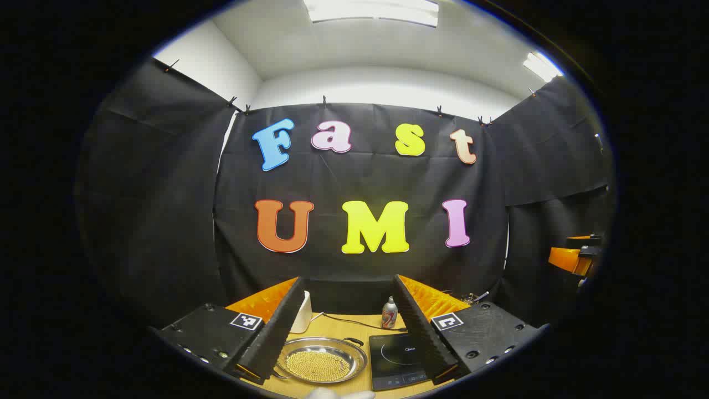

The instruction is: First push the handle of the pot to place it horizontally, then grasp the pot with both hands and set it on the induction cooktop.

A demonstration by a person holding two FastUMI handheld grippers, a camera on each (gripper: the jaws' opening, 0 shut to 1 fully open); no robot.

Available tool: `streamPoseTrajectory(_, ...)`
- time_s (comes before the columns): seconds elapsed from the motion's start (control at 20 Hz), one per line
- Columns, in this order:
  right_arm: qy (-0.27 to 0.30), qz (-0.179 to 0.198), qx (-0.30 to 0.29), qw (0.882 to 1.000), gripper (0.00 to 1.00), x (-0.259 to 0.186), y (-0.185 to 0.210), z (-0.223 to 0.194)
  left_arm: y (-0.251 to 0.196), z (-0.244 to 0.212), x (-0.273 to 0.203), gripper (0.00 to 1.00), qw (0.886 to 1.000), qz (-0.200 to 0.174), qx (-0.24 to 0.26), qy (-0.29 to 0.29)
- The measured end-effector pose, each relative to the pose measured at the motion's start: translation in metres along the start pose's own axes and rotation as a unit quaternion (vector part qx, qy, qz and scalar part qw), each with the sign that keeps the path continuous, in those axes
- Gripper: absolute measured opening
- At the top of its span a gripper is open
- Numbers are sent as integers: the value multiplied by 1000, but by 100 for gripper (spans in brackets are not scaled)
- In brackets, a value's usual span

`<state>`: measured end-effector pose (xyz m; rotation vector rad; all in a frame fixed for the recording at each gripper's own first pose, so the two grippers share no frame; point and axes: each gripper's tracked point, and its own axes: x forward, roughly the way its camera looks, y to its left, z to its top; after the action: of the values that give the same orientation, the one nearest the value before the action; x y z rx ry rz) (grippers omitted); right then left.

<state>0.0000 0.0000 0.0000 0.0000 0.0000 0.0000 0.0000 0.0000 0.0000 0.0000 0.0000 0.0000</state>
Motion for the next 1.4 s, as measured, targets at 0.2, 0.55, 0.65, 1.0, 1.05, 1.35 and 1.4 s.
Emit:
streamPoseTrajectory(0.2,-2,4,-1,1000,98,-3,5,3,3,-3,-1,95,1000,4,3,-1)
streamPoseTrajectory(0.55,-6,16,-18,1000,98,-8,15,0,2,-10,-5,95,1000,4,14,5)
streamPoseTrajectory(0.65,-3,18,-18,1000,99,-9,16,0,3,-12,-6,95,1000,4,14,9)
streamPoseTrajectory(1.0,-1,17,-21,1000,98,-13,17,-1,18,-11,-6,95,1000,17,13,10)
streamPoseTrajectory(1.05,0,17,-21,1000,99,-13,17,-2,20,-11,-7,95,1000,18,13,11)
streamPoseTrajectory(1.35,5,16,-20,1000,99,-13,19,-6,23,-17,-6,89,1000,11,17,21)
streamPoseTrajectory(1.4,5,16,-20,1000,98,-12,19,-6,22,-19,-5,72,999,8,17,26)
